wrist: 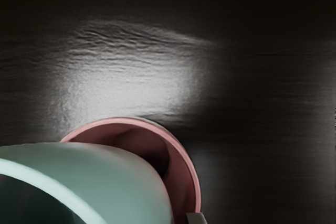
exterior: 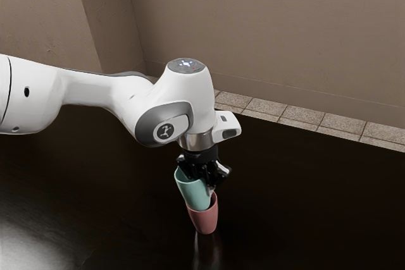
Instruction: Place the left cup onto the right cup
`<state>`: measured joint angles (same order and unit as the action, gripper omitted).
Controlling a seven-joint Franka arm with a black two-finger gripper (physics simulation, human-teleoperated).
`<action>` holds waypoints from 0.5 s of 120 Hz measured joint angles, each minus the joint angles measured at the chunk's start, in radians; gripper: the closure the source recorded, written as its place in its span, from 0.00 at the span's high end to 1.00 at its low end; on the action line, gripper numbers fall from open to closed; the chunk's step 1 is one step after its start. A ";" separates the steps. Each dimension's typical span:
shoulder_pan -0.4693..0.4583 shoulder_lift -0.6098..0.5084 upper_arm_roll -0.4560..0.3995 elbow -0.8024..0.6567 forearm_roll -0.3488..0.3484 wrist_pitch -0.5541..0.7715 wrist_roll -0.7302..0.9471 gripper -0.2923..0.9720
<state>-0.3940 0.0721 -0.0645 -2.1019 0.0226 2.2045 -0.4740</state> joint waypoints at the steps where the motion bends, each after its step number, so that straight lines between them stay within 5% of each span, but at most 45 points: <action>1: 0.000 0.000 0.000 0.000 0.000 0.000 0.000 0.30; 26: -0.001 -0.008 0.001 0.014 0.011 0.003 -0.011 0.59; 44: -0.025 -0.070 0.031 0.063 0.053 -0.032 -0.008 0.68; 60: -0.072 -0.092 0.094 0.274 0.057 -0.202 0.076 0.72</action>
<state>-0.4658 -0.0194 0.0293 -1.8282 0.0794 2.0026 -0.3981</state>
